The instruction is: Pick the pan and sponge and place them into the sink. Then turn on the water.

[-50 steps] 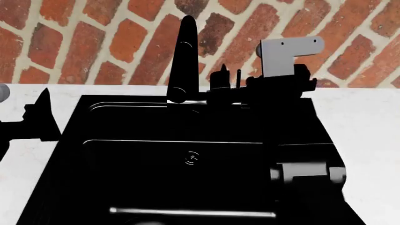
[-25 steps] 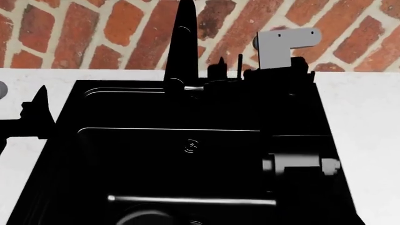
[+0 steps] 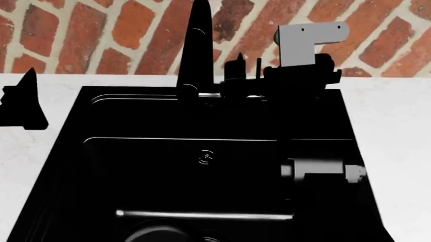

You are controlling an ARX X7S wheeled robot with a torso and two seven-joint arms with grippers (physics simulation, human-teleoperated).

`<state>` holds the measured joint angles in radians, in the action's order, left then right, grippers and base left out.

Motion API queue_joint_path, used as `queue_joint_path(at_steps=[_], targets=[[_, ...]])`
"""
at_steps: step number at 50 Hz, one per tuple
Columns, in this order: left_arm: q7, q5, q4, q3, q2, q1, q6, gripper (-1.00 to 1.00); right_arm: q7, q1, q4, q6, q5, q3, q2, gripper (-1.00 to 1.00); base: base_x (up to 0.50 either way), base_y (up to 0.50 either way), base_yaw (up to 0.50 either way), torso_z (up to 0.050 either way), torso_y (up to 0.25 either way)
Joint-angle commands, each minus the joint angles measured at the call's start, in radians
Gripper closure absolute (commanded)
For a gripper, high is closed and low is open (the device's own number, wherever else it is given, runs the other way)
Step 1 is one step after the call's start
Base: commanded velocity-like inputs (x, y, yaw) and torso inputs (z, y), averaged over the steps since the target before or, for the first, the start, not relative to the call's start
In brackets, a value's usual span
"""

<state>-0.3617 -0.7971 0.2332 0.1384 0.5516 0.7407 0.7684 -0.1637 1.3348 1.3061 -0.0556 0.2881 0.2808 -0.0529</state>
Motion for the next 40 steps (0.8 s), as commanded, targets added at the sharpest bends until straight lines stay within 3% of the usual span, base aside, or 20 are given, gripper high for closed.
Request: queue_joint_path(at_steps=[1,40], targets=[[0.009,-0.01,0.011,0.013,0.012,0.021,0.023,-1.0,-0.001,0.001,0.001,-0.022,-0.036,-0.079,0.01,-1.0,0.0,0.0,0.0,0.0,0.0],[0.001,-0.024,-0.003,-0.004,0.012,-0.006,0.007,-1.0,-0.006,0.028,0.002,-0.021,-0.18,-0.219,0.025,-1.0,0.0,0.0,0.0,0.0,-0.059]])
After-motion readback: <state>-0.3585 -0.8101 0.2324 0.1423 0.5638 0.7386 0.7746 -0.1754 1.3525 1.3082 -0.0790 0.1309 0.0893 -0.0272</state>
